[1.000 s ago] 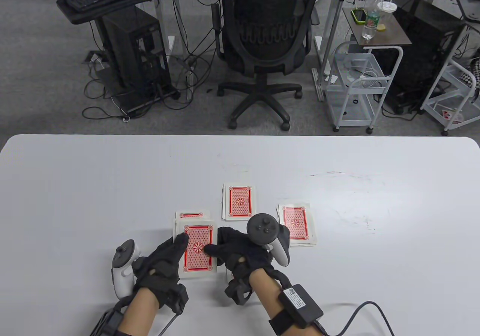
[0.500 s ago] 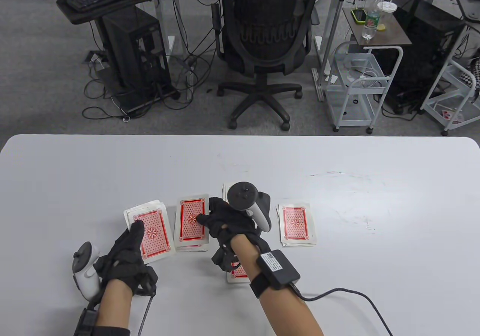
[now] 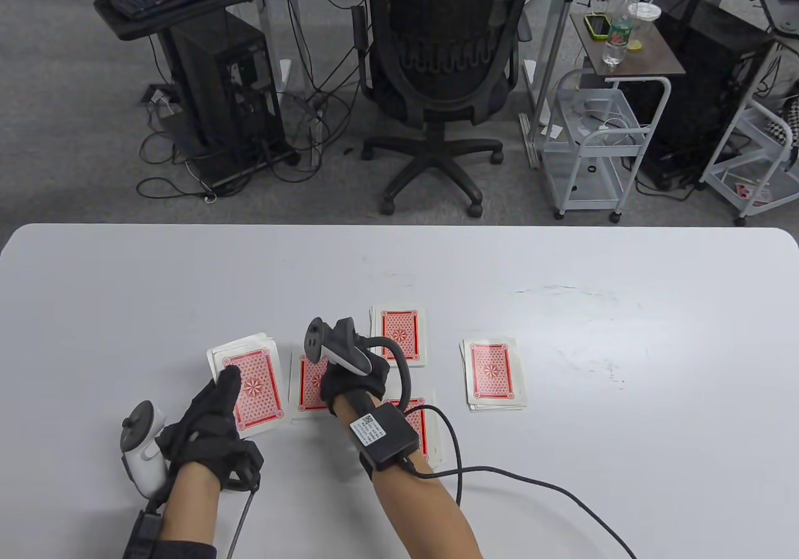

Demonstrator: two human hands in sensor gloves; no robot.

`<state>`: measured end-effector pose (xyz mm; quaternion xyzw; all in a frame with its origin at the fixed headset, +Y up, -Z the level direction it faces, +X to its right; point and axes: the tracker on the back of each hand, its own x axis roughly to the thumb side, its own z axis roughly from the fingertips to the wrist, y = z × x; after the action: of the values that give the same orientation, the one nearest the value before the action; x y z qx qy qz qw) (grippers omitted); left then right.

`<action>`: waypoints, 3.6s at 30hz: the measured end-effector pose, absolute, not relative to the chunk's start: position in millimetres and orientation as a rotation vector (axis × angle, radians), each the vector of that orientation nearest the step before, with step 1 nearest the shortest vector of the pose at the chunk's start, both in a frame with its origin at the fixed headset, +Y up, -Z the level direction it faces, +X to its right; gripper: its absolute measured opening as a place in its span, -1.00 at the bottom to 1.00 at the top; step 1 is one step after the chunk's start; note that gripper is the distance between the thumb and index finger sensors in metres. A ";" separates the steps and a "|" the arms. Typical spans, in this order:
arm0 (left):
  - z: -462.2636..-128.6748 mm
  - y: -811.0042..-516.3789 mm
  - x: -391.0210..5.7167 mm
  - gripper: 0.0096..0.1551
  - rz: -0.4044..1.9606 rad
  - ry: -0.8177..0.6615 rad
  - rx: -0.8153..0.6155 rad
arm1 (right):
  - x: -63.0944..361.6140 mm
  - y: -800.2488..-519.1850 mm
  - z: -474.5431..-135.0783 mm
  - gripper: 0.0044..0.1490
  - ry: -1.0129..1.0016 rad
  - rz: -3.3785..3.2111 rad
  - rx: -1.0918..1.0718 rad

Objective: Four-player card dealing with fan arrangement

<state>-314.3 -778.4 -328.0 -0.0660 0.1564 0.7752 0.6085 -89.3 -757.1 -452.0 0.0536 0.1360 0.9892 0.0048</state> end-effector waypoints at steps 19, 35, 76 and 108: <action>-320.8 -773.5 -257.8 -0.49 1.827 0.170 -0.302 | -10.1 -711.3 -366.1 -0.06 0.185 2.149 0.500; -323.2 -782.1 -253.2 -0.47 1.869 0.147 -0.372 | 9.3 -719.3 -375.0 -0.27 0.228 2.009 0.311; -331.4 -789.1 -271.3 -0.48 1.808 0.247 -0.290 | 30.6 -699.6 -435.4 -0.23 0.167 2.434 0.183; -326.9 -787.6 -258.4 -0.48 1.832 0.205 -0.341 | 140.2 -705.2 -434.0 -0.17 0.267 2.356 0.078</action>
<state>-258.4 -787.6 -326.9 -0.1468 0.0881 0.7875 0.5920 140.2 -705.2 -434.0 0.0305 0.1042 0.9206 0.3752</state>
